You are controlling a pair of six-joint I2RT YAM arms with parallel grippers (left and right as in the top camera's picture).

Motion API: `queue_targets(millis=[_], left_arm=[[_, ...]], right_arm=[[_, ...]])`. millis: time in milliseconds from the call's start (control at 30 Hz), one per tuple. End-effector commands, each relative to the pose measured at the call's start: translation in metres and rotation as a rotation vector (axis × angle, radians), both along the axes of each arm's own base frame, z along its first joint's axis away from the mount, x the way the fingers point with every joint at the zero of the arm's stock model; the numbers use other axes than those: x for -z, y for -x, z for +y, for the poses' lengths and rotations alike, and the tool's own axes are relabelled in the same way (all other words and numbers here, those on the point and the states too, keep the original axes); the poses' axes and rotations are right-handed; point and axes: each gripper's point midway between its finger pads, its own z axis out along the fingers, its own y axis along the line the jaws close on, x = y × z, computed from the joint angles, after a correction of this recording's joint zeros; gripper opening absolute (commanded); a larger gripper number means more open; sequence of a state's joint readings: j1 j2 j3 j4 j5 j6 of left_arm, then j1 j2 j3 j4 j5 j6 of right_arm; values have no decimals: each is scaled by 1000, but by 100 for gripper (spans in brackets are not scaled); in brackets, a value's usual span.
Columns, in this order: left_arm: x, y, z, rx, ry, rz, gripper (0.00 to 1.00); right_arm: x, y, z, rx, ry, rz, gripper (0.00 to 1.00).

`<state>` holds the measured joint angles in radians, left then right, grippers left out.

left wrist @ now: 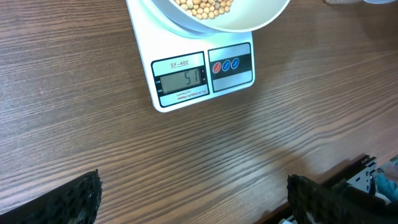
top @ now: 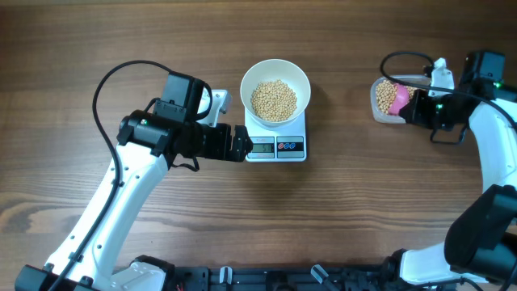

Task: Scoop item into bowl and weigh 150g on scale
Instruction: 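Lower the scoop into the soybean tub with the right gripper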

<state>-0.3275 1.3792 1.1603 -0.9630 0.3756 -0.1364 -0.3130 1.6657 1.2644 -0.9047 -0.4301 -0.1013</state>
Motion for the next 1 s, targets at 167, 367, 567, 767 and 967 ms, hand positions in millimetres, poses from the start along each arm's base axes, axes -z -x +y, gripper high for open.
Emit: queue_targets(millis=[167,367,567,767,967], left_arm=[[1,2,-4,11,13,9,100],[1,2,-4,11,13,9,100],[1,2,-4,11,13,9,100],[1,2,-4,11,13,9,100],[1,2,-4,11,13,9,100]], right_arm=[[1,3,-5,31,-89,-5,4],[3,8,-22,80,-93,5,4],[-1,13,-24,67,-160,-22,4],[13,20,-22,93,-256,-21,4],[5,13,-11,72,-347,-69,4]])
